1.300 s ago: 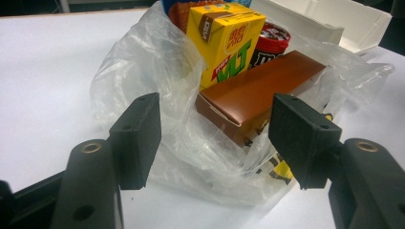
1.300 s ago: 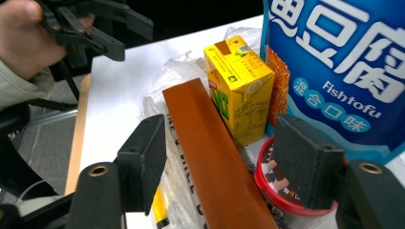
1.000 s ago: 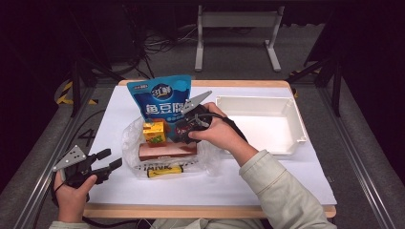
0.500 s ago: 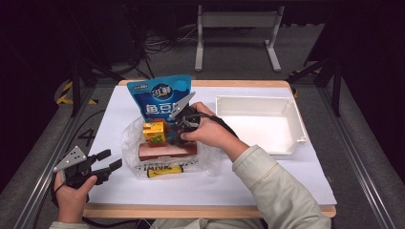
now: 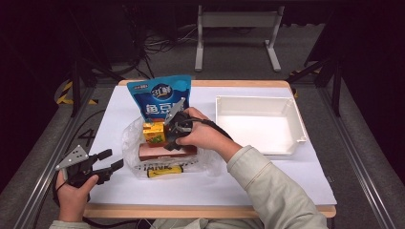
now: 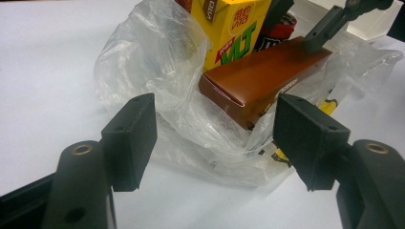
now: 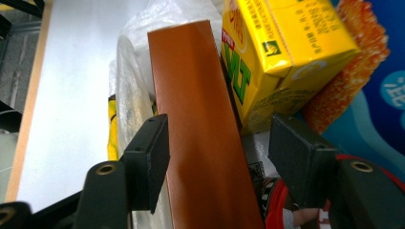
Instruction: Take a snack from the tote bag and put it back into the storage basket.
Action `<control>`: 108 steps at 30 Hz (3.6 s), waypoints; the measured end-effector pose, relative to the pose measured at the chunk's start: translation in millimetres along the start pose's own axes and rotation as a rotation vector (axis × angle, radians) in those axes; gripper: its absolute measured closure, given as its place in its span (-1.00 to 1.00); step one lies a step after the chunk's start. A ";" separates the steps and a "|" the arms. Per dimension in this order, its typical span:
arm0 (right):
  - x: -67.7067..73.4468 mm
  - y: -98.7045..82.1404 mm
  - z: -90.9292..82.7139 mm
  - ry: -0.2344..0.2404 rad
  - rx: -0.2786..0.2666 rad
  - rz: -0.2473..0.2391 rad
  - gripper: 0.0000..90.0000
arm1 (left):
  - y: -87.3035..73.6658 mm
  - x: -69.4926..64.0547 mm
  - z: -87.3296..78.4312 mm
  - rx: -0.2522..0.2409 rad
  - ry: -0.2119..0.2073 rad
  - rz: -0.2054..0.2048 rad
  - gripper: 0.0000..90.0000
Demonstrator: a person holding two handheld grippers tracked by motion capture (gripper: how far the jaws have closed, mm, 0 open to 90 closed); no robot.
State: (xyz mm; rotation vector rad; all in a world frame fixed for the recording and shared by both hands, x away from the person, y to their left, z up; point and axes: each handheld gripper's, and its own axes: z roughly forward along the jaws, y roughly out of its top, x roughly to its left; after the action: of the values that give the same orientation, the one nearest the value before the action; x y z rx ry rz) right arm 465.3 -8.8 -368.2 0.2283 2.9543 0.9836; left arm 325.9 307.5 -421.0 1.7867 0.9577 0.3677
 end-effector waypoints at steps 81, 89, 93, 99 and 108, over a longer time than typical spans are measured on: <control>22.4 13.3 7.4 -0.070 0.157 -0.164 -0.07 | -0.1 3.6 3.8 -0.006 -0.012 -0.020 -0.33; 23.2 20.9 -11.2 -0.072 0.105 -0.157 -0.06 | -0.5 4.1 5.2 0.004 -0.011 -0.018 -0.43; 23.8 23.1 -20.8 -0.072 0.085 -0.151 -0.06 | -0.1 4.3 4.6 0.004 -0.011 -0.001 -0.54; 23.9 24.9 -39.6 -0.085 0.067 -0.152 -0.06 | 0.2 3.1 5.3 0.005 -0.017 0.027 -0.75; 25.4 24.9 -59.7 -0.097 0.049 -0.166 -0.06 | 1.2 1.0 6.2 0.001 -0.013 0.076 -0.94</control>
State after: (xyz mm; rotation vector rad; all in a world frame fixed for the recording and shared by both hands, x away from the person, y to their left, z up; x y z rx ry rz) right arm 439.6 -21.0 -304.7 0.0296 2.8559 0.8558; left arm 331.0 304.1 -422.8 1.8281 0.8832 0.4031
